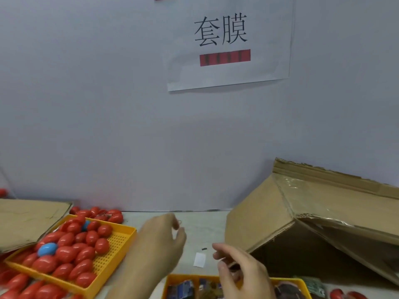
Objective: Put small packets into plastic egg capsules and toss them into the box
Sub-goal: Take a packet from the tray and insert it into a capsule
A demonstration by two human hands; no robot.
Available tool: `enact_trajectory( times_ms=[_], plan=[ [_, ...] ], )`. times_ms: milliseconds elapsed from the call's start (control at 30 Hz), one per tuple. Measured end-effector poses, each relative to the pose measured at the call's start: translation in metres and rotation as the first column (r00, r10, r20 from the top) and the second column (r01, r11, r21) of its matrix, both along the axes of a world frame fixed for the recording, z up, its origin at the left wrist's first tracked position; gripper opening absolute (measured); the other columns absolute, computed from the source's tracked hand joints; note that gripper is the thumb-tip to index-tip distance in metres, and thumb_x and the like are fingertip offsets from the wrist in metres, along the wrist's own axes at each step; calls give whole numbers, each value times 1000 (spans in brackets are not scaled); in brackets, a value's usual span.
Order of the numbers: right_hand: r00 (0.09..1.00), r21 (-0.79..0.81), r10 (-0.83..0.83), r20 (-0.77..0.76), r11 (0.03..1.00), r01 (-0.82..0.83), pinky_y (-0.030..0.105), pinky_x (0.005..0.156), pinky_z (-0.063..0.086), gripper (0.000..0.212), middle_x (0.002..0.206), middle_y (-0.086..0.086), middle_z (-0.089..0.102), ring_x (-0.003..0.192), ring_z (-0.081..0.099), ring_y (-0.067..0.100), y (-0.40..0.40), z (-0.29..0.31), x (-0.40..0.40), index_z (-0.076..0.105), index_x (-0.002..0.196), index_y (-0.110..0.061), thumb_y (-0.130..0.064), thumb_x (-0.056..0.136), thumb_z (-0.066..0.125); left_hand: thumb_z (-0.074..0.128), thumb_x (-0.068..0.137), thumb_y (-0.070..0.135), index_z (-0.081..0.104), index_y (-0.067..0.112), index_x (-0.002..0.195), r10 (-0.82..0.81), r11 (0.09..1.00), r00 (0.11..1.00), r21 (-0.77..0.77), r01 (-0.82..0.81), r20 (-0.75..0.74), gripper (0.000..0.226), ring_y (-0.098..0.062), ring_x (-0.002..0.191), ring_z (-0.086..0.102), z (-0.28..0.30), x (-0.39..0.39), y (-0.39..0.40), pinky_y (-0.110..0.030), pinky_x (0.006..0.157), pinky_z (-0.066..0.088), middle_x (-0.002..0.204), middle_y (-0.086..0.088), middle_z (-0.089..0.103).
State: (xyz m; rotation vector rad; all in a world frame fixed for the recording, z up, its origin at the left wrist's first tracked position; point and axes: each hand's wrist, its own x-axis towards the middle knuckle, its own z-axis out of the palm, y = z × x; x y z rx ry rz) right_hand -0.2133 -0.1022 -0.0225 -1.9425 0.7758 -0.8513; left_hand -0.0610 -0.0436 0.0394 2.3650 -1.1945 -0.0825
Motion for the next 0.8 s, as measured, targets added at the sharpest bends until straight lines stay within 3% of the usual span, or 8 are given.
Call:
enact_trajectory(
  times_ms=[67,200,300,400,567,667,800],
  plan=[
    [998,-105,-56,-38,993,52,12,65,49,47,105,-46,48,98,51,-12,-3,0,-3,53,89,-55,-9,87,62,50,95,40,59,28,108,138,980,980,122,-156,145,19,-10,91,54,-10,47,30,-25,74,44,101,8,60],
    [998,-95,-56,-34,994,53,10,63,48,48,100,-46,50,95,52,-14,-1,-3,2,55,89,-55,-8,85,65,48,93,36,59,28,110,381,878,865,165,-449,327,21,-23,106,57,-20,109,67,-35,90,44,109,0,63],
    [994,-90,-80,-69,993,73,9,63,47,48,93,-38,59,94,52,-14,-1,-2,3,57,88,-53,-6,85,66,56,91,27,66,24,110,455,865,869,132,-483,197,21,-27,105,61,-27,128,81,-35,87,44,108,-5,69],
    [994,-77,-86,-66,994,81,12,65,49,48,85,-24,66,93,53,-14,-2,-4,3,58,86,-52,-6,84,67,61,89,23,68,21,102,418,897,906,128,-423,68,14,-21,88,62,-40,127,82,-29,68,46,94,-2,67],
    [993,-51,-83,-81,996,79,16,59,48,44,85,-19,68,88,54,-14,-3,-5,0,61,87,-49,-6,84,66,67,86,16,66,22,90,454,891,890,-51,-452,40,7,-19,76,62,-48,123,82,-31,64,49,91,-2,64],
    [995,-39,-80,-62,996,77,17,61,46,43,86,-24,68,85,56,-12,-1,-5,0,65,88,-45,-3,83,67,67,87,12,64,22,88,494,854,870,-185,-487,-11,10,-7,58,58,-46,124,88,-21,48,43,83,2,63],
    [996,-5,-80,-50,997,80,19,61,46,39,84,-22,69,82,59,-8,1,-3,1,69,88,-42,-2,84,66,70,84,5,71,14,91,515,821,857,-283,-495,-5,11,-5,65,52,-43,135,98,-13,50,34,81,1,64]
  ],
)
